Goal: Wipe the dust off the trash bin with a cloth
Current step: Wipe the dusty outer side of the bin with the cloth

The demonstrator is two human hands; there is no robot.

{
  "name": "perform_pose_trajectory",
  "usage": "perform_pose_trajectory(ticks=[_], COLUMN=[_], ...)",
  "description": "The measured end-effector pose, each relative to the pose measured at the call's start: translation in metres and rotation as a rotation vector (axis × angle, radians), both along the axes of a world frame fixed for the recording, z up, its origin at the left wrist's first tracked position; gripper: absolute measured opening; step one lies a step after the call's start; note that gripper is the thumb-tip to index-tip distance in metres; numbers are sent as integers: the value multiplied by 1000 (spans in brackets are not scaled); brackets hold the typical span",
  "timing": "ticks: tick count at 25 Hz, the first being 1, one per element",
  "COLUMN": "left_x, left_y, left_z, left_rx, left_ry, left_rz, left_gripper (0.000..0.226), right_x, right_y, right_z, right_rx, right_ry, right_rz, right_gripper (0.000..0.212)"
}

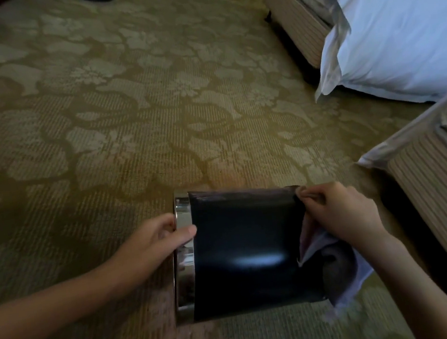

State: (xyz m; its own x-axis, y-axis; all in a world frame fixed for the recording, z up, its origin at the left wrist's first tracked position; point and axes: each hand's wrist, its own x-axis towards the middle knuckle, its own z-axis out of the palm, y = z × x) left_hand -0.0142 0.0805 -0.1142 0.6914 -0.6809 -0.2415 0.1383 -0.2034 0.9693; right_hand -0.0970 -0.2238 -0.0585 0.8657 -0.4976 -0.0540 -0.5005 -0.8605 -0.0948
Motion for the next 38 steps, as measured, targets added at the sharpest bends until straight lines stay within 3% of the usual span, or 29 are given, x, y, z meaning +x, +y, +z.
perform_pose_trajectory(ticks=[4, 9, 11, 13, 17, 22, 25, 29, 33, 38], left_x=[3, -2, -3, -4, -10, -12, -7, -5, -9, -9], left_y=[-2, -1, 1, 2, 5, 7, 9, 9, 10, 10], left_z=[-2, -2, -1, 0, 5, 11, 15, 20, 23, 25], left_rx=[48, 37, 66, 89, 117, 160, 170, 174, 162, 145], left_ry=[7, -35, -72, -48, -17, 6, 8, 13, -13, -81], left_rz=[-51, -41, -29, -59, -120, -146, -185, -256, -267, -235], left_gripper=[21, 25, 29, 13, 23, 15, 19, 22, 19, 22], right_x=[-7, 48, 56, 49, 8, -31, -32, -31, -38, -37], right_y=[21, 146, 161, 133, 36, -3, -8, -11, 3, 8], right_z=[8, -7, -4, -5, 2, 16, 8, 6, 12, 7], right_rx=[4, 63, 75, 33, -92, 293, 509, 741, 1111, 1141], right_ry=[5, -29, -13, -5, 86, 8, -120, -299, -458, -653], right_rz=[-7, 449, 496, 385, -14, -90, -124, -167, -297, -271], right_gripper=[26, 24, 22, 25, 33, 20, 33, 10, 22, 29])
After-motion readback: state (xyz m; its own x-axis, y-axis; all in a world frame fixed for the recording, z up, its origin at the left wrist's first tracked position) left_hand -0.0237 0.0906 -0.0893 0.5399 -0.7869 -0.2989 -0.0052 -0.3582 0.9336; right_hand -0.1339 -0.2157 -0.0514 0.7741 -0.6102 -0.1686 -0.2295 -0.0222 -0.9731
